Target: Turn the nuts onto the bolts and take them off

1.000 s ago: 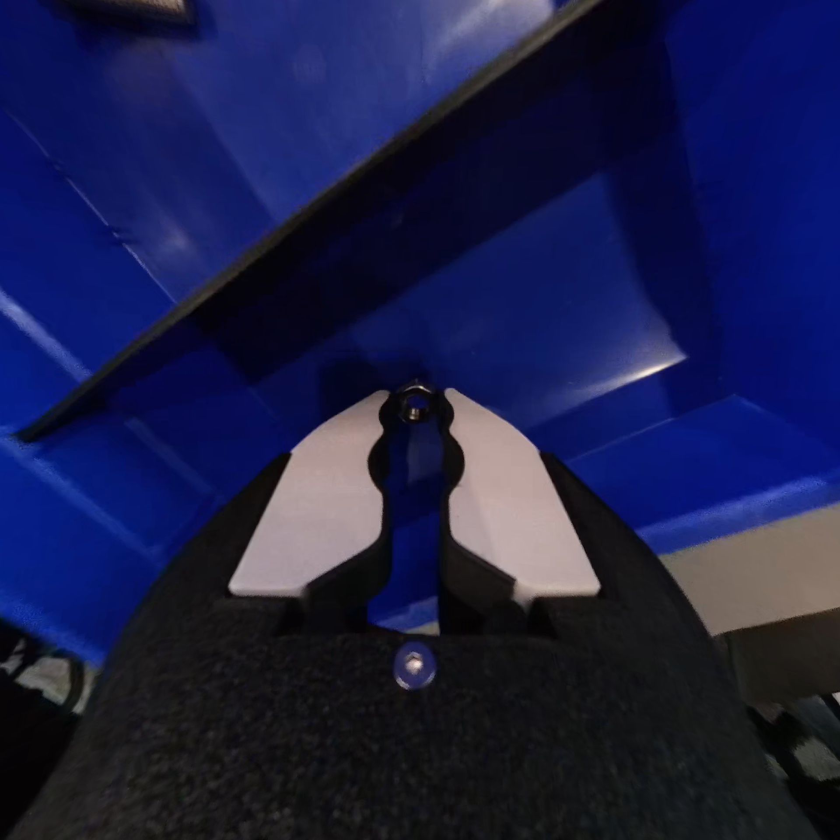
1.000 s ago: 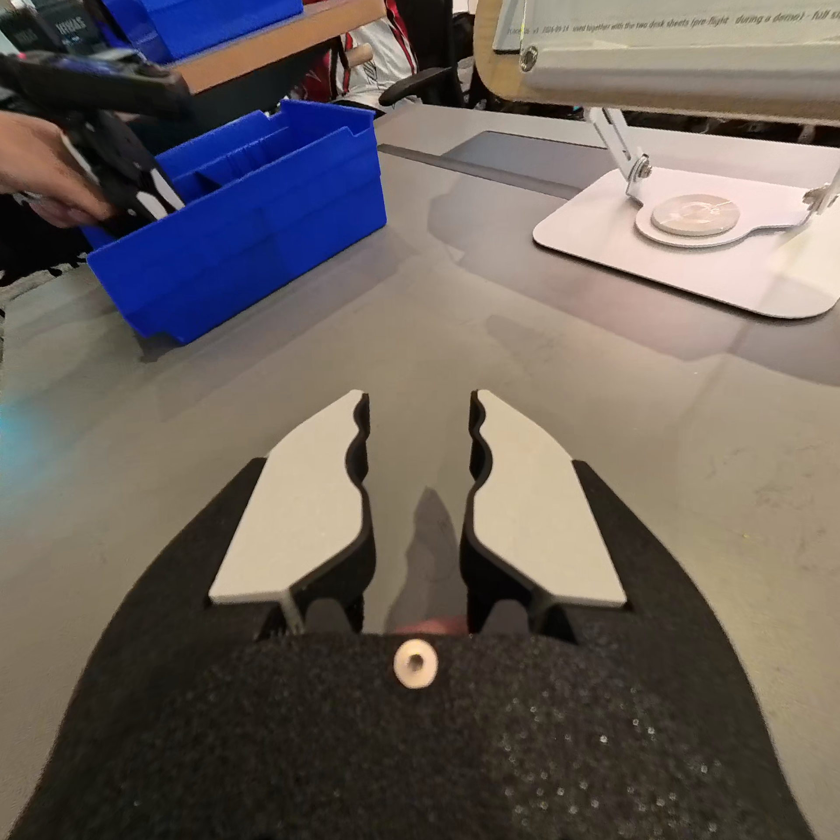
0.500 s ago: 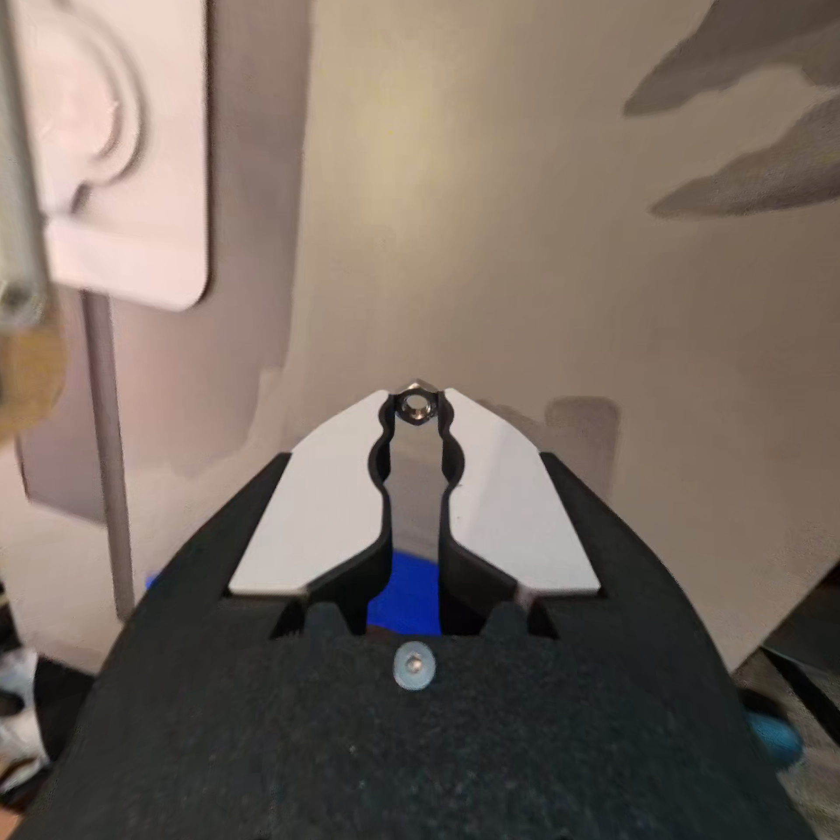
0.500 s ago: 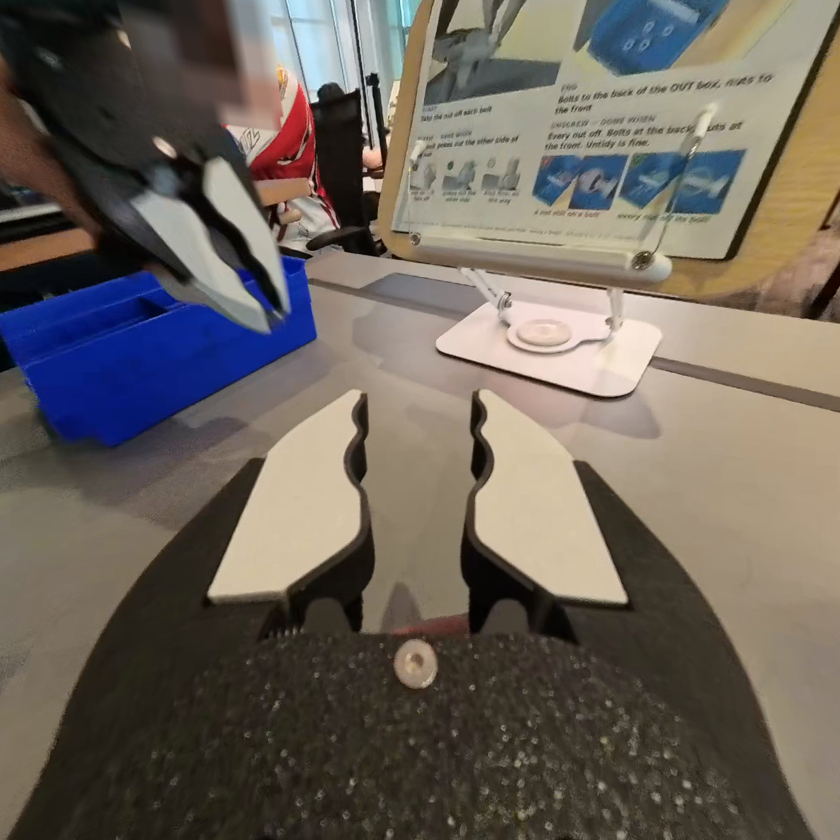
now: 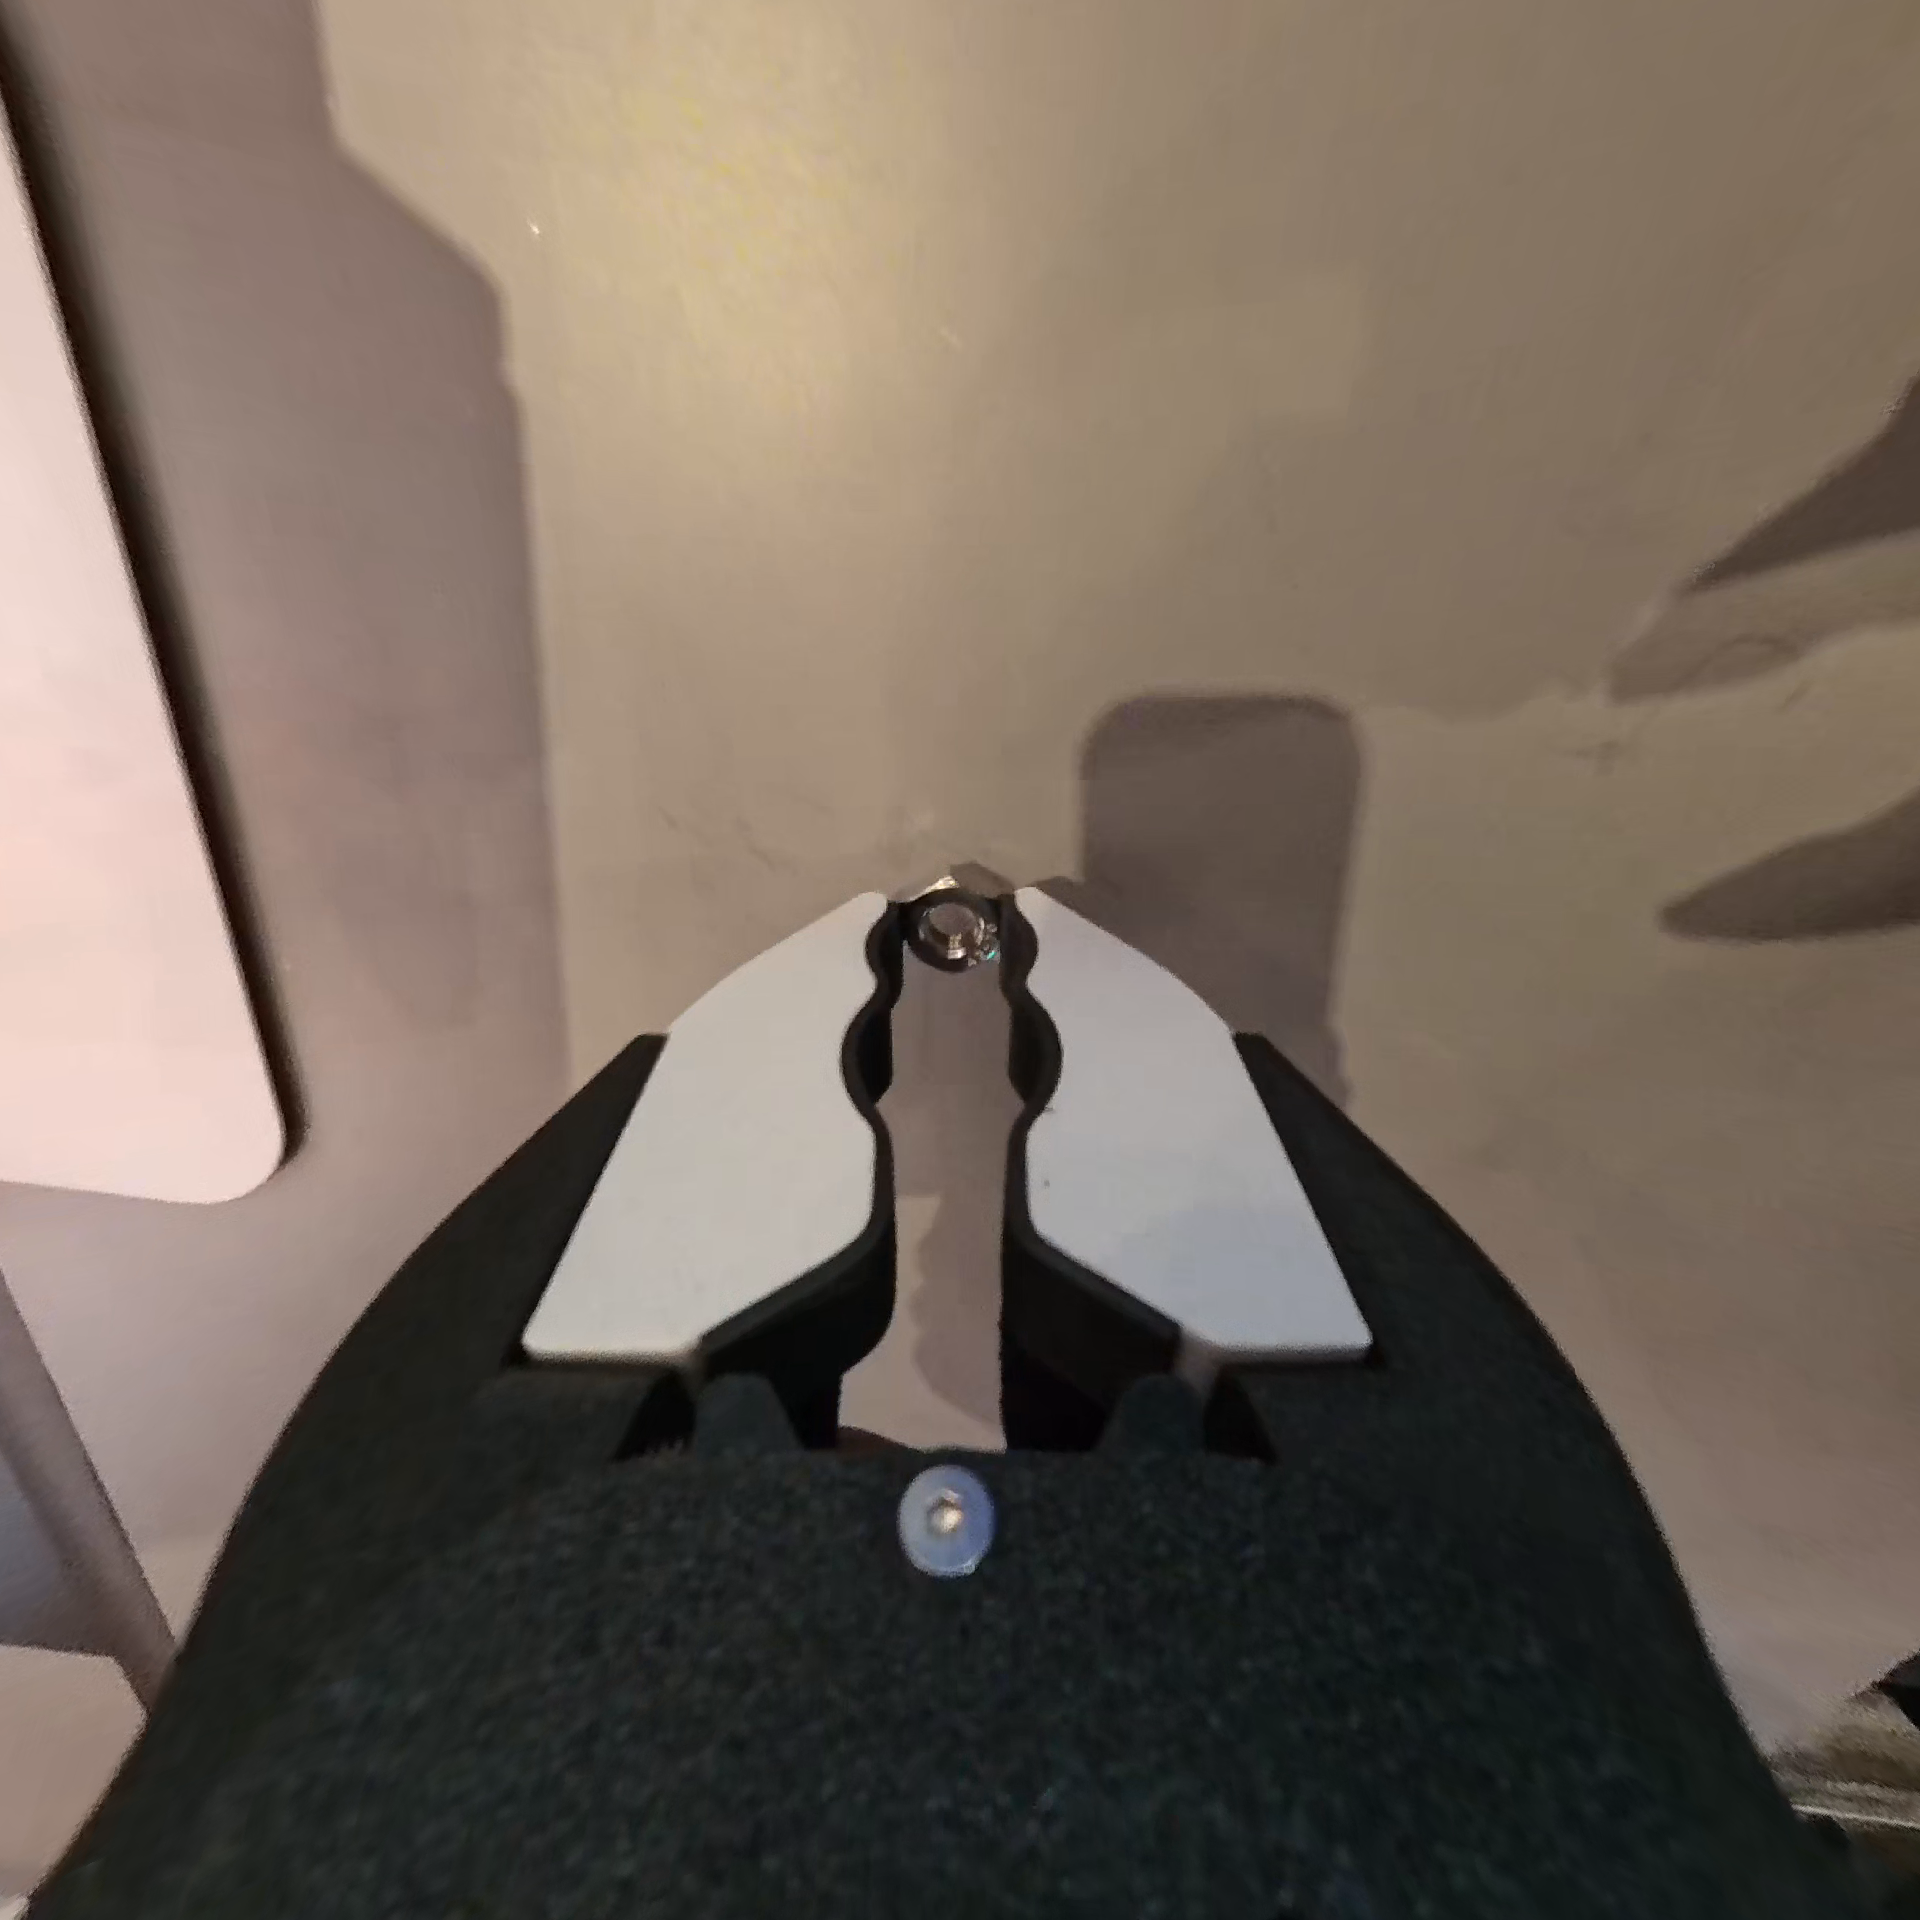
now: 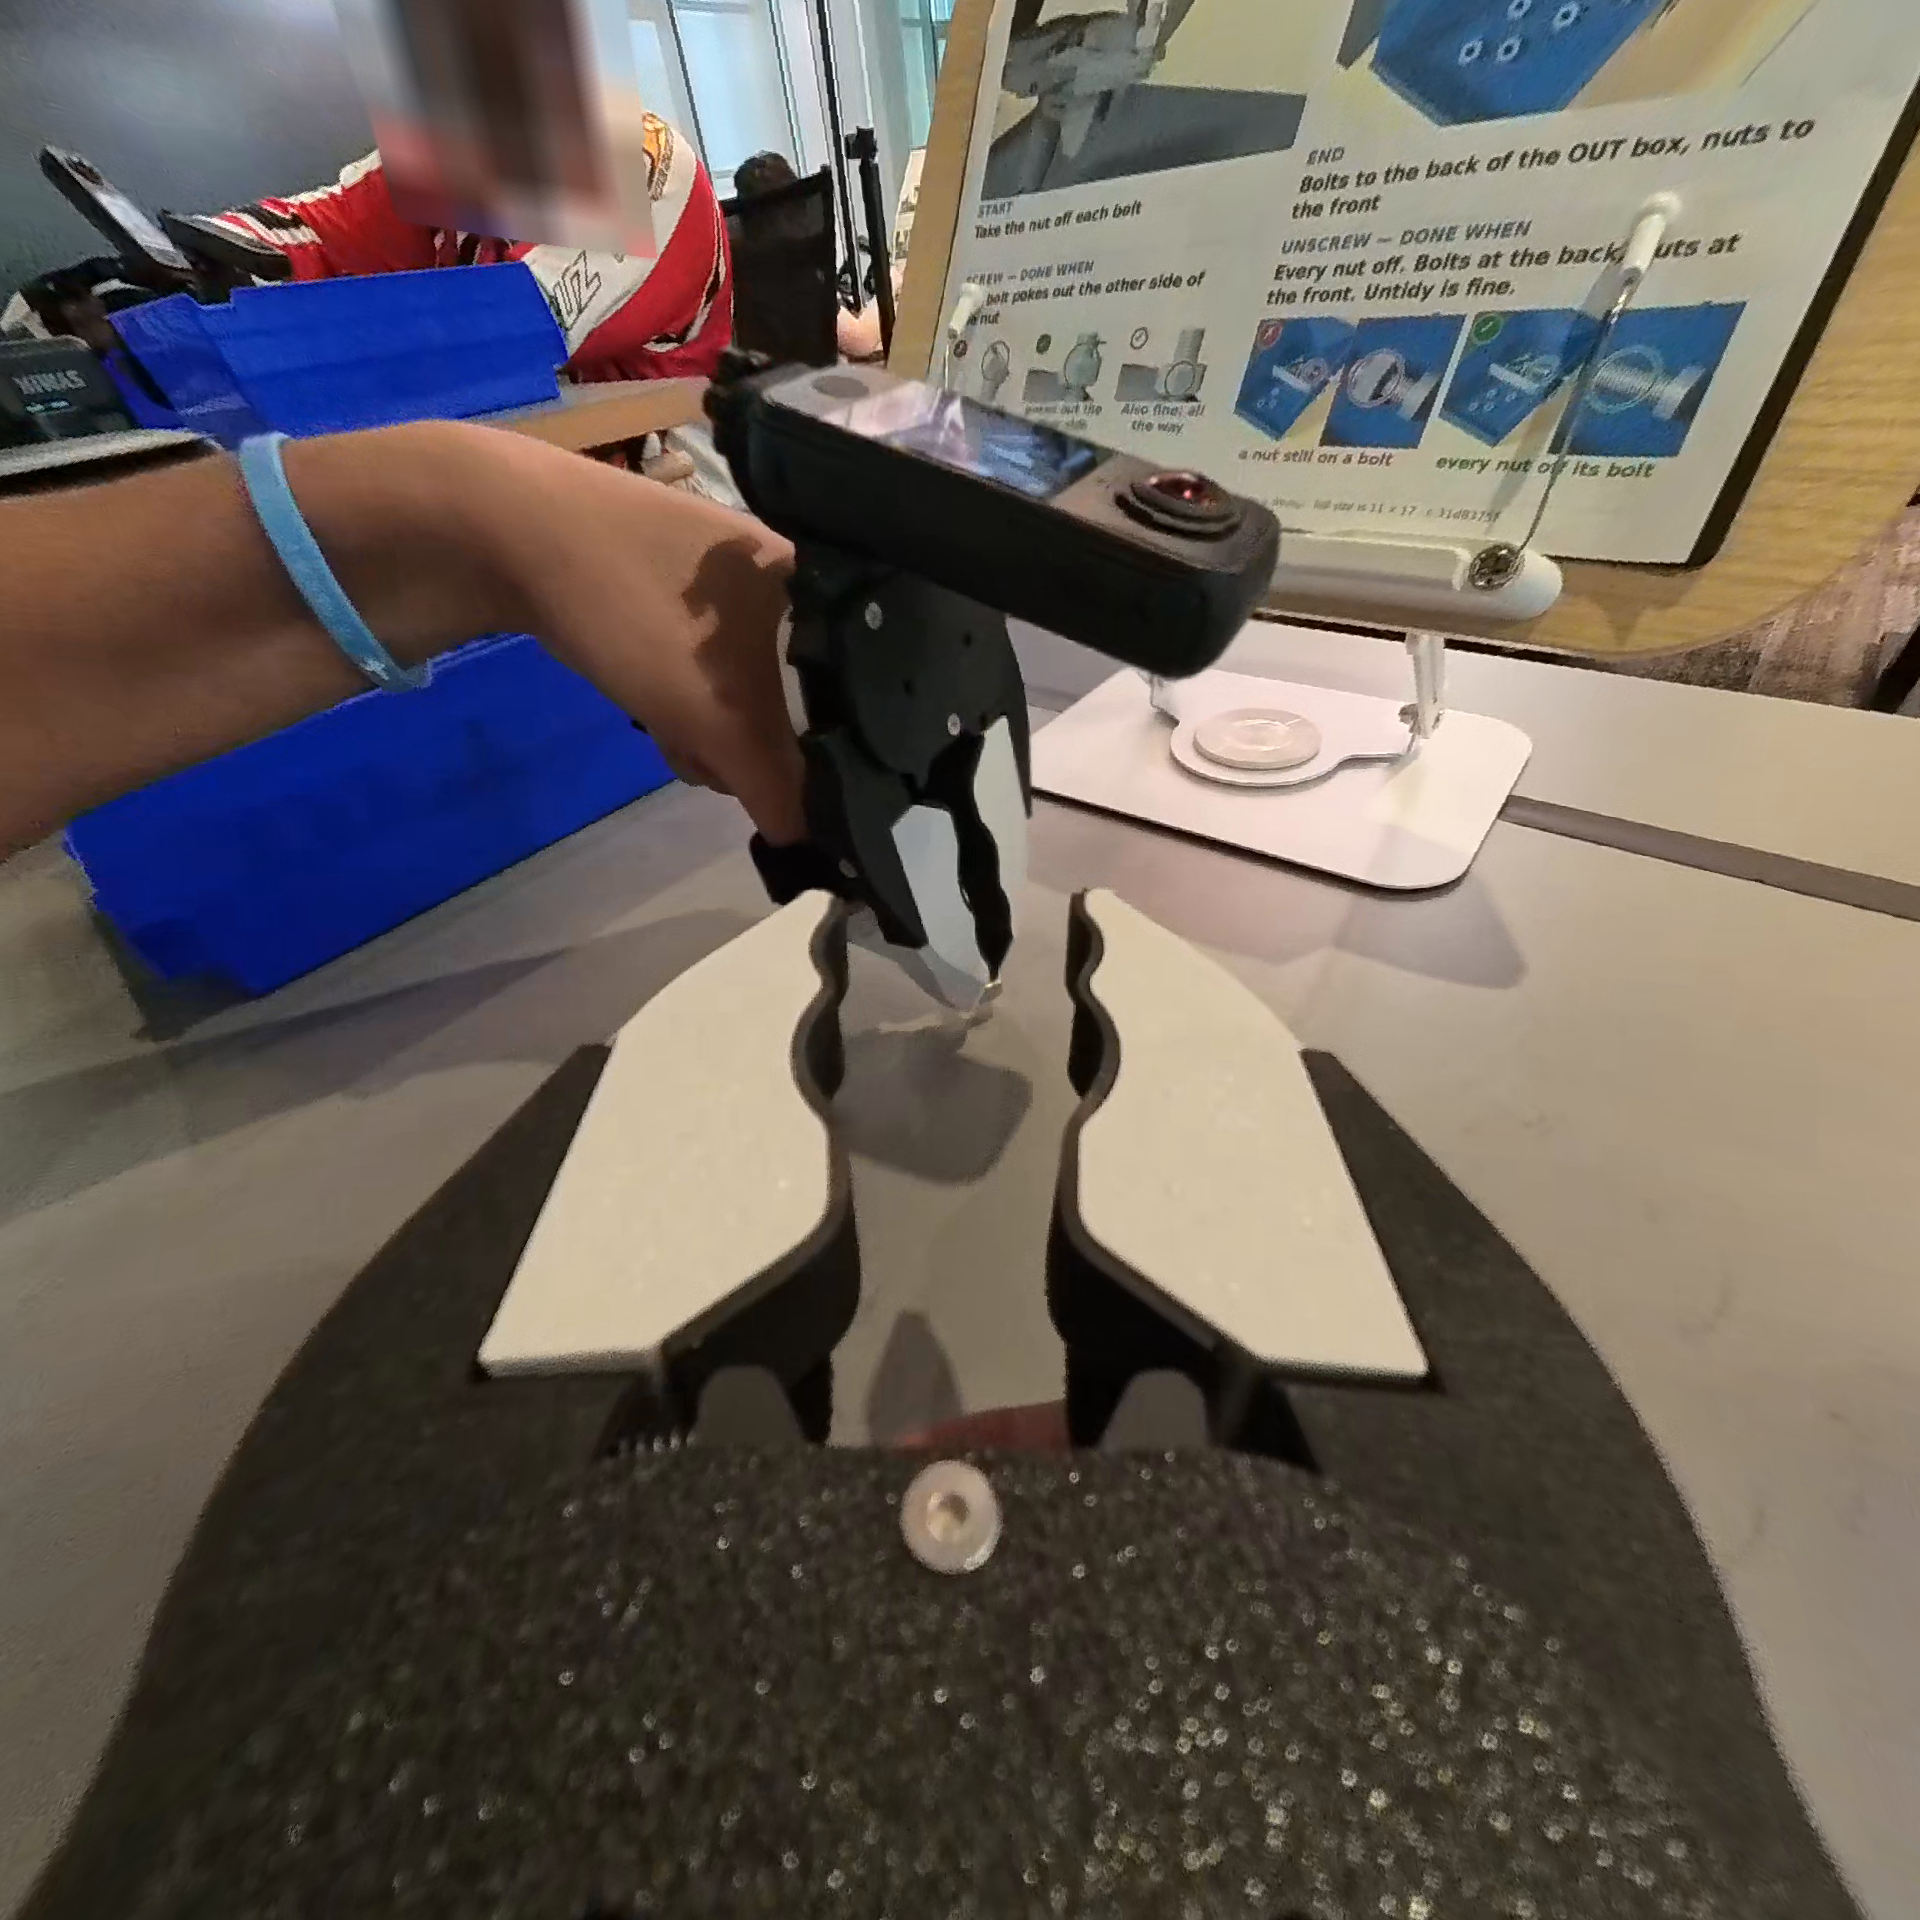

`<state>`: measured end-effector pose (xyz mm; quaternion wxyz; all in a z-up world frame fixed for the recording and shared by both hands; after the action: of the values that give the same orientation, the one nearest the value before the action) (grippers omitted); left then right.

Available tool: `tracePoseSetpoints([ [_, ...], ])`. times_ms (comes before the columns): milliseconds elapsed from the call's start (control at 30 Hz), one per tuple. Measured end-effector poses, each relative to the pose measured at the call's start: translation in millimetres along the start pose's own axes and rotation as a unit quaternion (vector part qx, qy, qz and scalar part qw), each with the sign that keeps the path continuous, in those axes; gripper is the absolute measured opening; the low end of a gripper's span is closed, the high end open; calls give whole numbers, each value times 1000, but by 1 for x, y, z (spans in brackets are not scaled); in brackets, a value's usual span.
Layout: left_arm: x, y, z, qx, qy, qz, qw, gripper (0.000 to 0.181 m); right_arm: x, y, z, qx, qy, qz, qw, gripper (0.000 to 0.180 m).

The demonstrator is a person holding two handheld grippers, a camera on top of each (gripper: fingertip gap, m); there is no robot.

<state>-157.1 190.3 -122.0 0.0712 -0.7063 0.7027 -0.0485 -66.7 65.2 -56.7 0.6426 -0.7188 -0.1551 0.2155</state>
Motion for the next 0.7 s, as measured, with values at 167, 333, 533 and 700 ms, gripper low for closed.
tracePoseSetpoints([
  [167,-2,-4,8,0,8,-3,1000,17,-2,2,1,-7,-4,-2,1000,39],
  [333,-4,-8,12,9,21,-15,1000,17,-2,3,1,-11,-5,-6,1000,39],
  [533,-4,-5,8,27,25,-27,999,37,-2,3,1,-12,-7,-5,1000,39],
  [700,0,12,-53,132,4,-64,989,42,-3,3,1,-14,-10,-2,1000,39],
])
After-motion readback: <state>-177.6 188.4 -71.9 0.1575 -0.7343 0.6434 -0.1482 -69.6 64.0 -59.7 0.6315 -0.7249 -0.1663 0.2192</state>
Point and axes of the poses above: each gripper's, where its closed fingertips meet, z out along the fingers, y out of its underside, x = y × z across the jaws, the point moved 6 cm from there along -z, back along the fingers, and after that the axes turned 3 degrees about x, right-handed, at the moved point
